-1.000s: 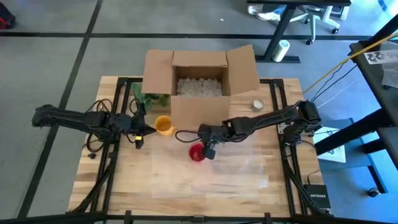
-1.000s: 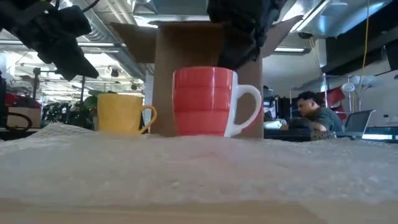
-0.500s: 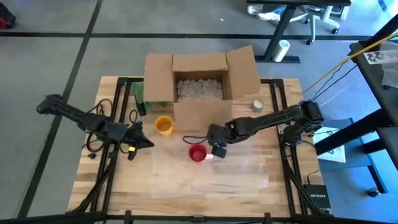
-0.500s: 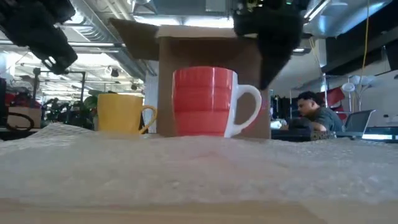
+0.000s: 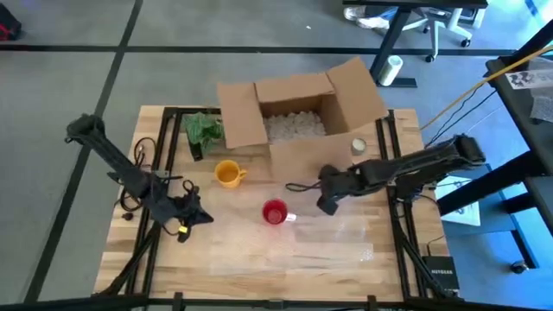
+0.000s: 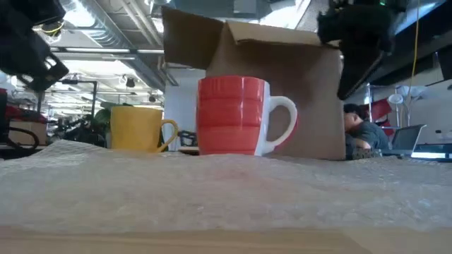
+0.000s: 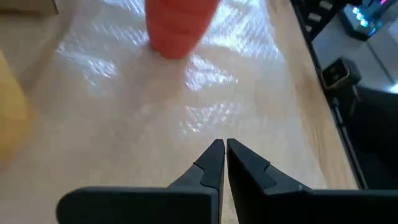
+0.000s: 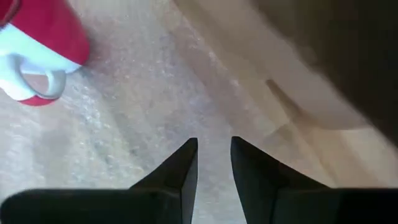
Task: Wrap mug
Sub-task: Wrap the orange mug with the bubble wrap
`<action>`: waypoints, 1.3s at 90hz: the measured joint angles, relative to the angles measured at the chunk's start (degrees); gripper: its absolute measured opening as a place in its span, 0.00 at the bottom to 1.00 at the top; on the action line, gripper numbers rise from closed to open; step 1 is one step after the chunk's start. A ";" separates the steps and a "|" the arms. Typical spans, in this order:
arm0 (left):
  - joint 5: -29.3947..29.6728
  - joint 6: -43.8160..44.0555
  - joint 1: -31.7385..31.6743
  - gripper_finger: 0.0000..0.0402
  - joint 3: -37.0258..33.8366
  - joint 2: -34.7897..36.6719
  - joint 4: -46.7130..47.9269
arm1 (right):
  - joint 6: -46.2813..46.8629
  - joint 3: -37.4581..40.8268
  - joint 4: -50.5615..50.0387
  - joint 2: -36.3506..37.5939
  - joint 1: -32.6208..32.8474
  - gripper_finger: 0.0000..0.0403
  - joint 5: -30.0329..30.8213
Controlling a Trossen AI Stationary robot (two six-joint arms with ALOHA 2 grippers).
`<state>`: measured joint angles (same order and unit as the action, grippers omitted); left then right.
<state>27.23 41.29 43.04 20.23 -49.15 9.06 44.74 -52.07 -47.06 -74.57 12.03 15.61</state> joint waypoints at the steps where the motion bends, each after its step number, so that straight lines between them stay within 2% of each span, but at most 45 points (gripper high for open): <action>1: 0.01 0.08 0.05 0.00 0.00 -0.52 -0.39 | 0.23 0.54 0.41 0.38 0.00 0.20 -0.10; 14: 0.13 0.27 0.08 0.00 0.00 -6.60 -4.54 | 2.81 6.40 5.55 3.60 0.02 0.20 -1.12; 24: 0.13 0.37 -0.39 0.00 0.00 -9.81 -6.34 | 3.94 8.64 5.91 4.22 0.00 0.20 -0.58; 46: -0.39 2.10 0.17 0.00 0.00 -13.35 -9.10 | 8.38 13.60 0.17 4.40 -0.09 0.20 0.12; 63: -0.49 2.23 1.17 0.00 0.00 -14.25 -10.13 | 11.59 16.88 0.27 5.31 -0.05 0.20 -2.16; 90: -0.48 2.23 1.21 0.00 0.00 -14.46 -11.41 | 13.46 18.16 -0.04 5.64 -0.06 0.20 -2.19; 107: -0.46 2.21 1.21 0.00 0.00 -14.46 -11.52 | 16.92 20.71 -4.84 5.62 -0.07 0.20 -1.36; 117: -0.46 2.21 1.21 0.00 0.00 -14.46 -11.37 | 16.99 22.14 -3.60 6.94 -0.07 0.20 0.81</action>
<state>26.76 43.51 44.25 20.23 -63.61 -2.31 61.73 -29.93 -50.67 -67.63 11.97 16.41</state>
